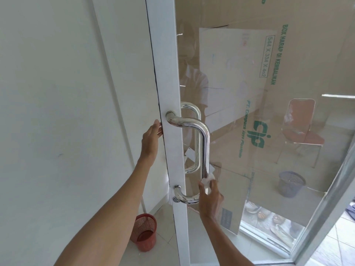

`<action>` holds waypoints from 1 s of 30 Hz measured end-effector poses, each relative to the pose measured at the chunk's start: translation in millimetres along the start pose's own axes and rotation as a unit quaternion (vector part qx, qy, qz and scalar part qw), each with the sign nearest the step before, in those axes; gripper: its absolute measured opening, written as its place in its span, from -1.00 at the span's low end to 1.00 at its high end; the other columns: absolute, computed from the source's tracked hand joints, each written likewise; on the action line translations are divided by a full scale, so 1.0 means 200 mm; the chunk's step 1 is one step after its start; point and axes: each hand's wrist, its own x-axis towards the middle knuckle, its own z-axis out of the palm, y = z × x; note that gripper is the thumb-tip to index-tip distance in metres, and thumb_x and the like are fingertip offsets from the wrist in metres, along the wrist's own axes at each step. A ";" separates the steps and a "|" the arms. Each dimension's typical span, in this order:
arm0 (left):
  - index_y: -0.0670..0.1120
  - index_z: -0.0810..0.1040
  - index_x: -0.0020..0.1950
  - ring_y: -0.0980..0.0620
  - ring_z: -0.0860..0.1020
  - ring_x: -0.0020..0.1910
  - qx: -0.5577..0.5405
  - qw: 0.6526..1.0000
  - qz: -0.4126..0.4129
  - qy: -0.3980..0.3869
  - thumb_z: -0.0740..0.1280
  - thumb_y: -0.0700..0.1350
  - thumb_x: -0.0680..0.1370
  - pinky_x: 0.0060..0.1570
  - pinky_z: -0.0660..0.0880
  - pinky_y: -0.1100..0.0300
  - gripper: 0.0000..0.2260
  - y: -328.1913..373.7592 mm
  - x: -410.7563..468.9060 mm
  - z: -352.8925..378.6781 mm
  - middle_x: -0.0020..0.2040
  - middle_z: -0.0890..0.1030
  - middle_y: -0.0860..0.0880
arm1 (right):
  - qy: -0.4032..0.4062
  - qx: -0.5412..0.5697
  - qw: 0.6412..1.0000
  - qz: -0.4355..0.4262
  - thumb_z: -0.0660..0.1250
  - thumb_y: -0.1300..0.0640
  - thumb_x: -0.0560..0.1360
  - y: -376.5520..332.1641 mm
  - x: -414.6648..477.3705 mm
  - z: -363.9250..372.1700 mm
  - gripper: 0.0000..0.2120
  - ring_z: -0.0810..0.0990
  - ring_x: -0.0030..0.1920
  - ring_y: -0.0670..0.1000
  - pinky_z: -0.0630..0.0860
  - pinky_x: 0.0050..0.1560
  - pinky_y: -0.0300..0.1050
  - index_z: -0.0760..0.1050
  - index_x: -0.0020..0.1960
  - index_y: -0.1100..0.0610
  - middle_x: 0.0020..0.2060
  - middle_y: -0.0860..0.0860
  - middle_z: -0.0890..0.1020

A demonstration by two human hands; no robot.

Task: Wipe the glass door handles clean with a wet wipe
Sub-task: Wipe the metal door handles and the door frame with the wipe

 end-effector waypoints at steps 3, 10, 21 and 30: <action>-0.13 0.53 0.33 0.04 0.58 0.21 0.001 1.000 -0.003 0.003 0.13 0.15 0.65 0.29 0.39 0.18 -0.55 0.00 0.00 0.01 0.23 0.61 -0.04 | -0.053 -0.041 0.995 0.078 0.48 0.01 0.43 0.16 -0.07 0.01 -0.79 0.50 -0.41 -0.05 0.50 -0.34 -0.09 0.54 -0.08 0.11 -0.40 -0.10 0.55; -0.11 0.55 0.28 0.06 0.59 0.18 0.002 1.000 -0.007 -0.002 0.12 0.17 0.64 0.28 0.40 0.19 -0.57 0.00 0.01 -0.01 0.18 0.63 -0.02 | -0.068 -0.030 0.992 0.098 0.44 0.02 0.45 0.15 -0.06 0.02 -0.79 0.52 -0.37 0.02 0.39 -0.39 -0.12 0.48 -0.22 0.12 -0.42 -0.01 0.56; -0.08 0.55 0.24 0.04 0.57 0.20 -0.024 0.999 -0.031 -0.010 0.07 0.25 0.63 0.26 0.38 0.20 -0.51 0.03 0.00 -0.02 0.18 0.62 -0.01 | -0.050 -0.007 0.990 -0.131 0.36 -0.12 0.51 -0.48 0.34 -0.14 -0.71 0.50 -0.39 -0.08 0.34 -0.35 -0.16 0.52 -0.12 0.12 -0.36 -0.06 0.60; -0.13 0.41 0.44 0.03 0.47 0.31 -0.003 0.997 -0.062 -0.054 -0.09 0.34 0.59 0.39 0.15 0.10 -0.31 0.06 0.01 -0.05 0.38 0.50 -0.05 | -0.108 -0.224 0.897 -0.365 0.44 -0.01 0.46 -0.99 0.60 -0.25 -0.67 0.61 -0.12 0.17 0.31 0.32 0.14 0.56 0.04 0.24 -0.19 0.15 0.67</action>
